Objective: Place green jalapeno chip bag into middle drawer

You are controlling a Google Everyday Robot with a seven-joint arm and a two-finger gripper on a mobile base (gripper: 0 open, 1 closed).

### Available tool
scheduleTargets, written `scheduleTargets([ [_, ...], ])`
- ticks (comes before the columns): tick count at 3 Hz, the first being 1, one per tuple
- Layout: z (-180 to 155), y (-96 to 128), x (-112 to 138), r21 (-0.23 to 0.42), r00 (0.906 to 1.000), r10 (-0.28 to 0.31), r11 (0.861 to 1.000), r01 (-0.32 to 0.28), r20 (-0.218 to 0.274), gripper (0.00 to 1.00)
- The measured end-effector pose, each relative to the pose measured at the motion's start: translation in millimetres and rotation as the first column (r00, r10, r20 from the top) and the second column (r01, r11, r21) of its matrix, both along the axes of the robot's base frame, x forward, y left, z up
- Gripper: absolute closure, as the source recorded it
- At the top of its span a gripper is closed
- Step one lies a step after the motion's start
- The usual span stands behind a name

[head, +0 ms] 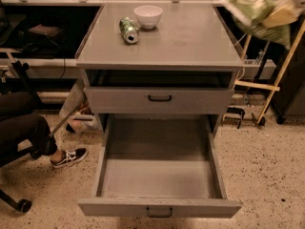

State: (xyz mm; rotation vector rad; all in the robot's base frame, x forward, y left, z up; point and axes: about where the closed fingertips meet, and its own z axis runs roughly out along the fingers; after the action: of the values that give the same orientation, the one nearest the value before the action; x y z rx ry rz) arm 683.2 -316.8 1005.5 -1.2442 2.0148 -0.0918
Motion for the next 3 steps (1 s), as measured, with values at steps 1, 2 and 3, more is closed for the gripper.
scheduleTargets([
  [1, 28.5, -18.1, -32.7, 0.021, 0.9974, -0.036, 0.999, 0.034, 0.062, 1.00],
  [2, 27.9, -18.1, -32.6, 0.020, 0.9975, -0.035, 0.999, 0.034, 0.061, 1.00],
  [3, 17.3, -9.2, -40.8, 0.013, 0.9986, -0.021, 1.000, 0.020, 0.049, 1.00],
])
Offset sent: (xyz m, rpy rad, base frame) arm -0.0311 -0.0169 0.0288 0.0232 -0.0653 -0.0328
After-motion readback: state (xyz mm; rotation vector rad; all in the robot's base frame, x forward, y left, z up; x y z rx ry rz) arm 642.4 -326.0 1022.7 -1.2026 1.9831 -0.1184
